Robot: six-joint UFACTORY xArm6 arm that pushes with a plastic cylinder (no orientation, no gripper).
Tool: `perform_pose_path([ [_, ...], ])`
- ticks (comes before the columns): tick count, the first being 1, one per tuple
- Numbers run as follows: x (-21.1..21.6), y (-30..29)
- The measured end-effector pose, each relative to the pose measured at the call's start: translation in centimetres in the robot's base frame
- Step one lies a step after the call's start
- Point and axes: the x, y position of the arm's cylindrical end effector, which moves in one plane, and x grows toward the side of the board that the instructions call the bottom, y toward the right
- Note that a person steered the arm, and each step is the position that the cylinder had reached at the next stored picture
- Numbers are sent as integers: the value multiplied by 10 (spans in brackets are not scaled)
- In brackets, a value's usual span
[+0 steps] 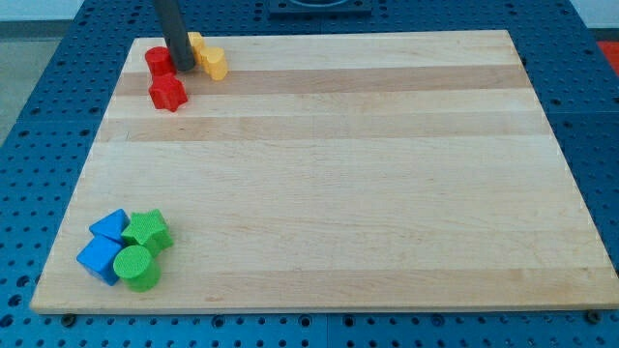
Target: Move the red star to the red circle
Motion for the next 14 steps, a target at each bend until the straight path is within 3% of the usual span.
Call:
perform_pose_path([
  [3, 77, 36],
  [5, 145, 14],
  [6, 139, 14],
  [7, 97, 14],
  [8, 84, 14],
  [11, 123, 6],
  [14, 82, 1],
])
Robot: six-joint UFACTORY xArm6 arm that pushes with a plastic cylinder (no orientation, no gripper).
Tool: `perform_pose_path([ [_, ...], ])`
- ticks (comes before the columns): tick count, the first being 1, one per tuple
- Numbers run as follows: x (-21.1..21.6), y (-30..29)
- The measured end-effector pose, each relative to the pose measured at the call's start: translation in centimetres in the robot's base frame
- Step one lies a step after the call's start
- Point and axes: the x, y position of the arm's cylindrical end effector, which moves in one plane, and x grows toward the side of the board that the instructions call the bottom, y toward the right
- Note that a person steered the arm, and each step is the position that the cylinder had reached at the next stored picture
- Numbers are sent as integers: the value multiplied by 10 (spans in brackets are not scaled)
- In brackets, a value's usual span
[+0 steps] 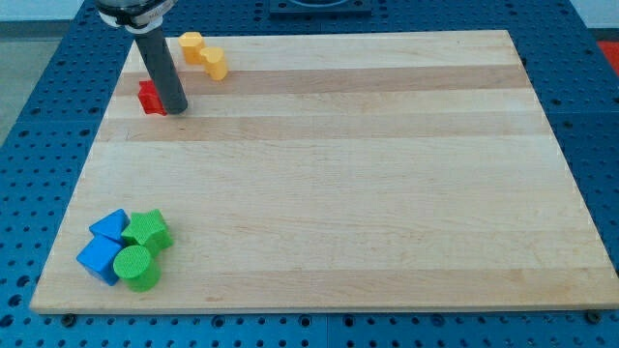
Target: Move the red star to the red circle
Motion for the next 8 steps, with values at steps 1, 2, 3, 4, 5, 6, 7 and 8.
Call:
perform_pose_path([
  [1, -1, -4],
  [2, -1, -5],
  [3, 17, -6],
  [4, 31, -28],
  [5, 31, -67],
  [6, 31, -66],
  [7, 28, -53],
  [8, 11, -43],
])
